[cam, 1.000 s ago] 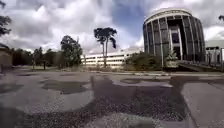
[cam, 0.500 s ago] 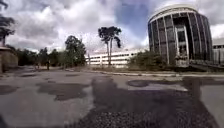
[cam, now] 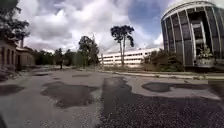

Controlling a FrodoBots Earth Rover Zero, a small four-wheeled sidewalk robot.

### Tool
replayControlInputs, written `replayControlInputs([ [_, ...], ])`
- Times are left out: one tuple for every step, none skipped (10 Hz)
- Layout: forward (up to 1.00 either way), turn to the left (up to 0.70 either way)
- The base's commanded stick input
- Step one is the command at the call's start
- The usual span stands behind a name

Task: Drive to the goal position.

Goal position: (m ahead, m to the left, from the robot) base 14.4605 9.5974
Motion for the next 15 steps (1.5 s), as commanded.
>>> replayControlInputs([
  [0.70,0.14],
  [0.70,0.14],
  [0.70,0.14],
  [0.70,0.14],
  [0.70,0.14],
  [0.70,0.14],
  [0.70,0.14],
  [0.70,0.11],
  [0.70,0.00],
  [0.70,0.00],
  [0.70,0.00],
  [0.70,0.00],
  [0.70,0.00],
  [0.70,0.00],
  [0.70,0.02],
])
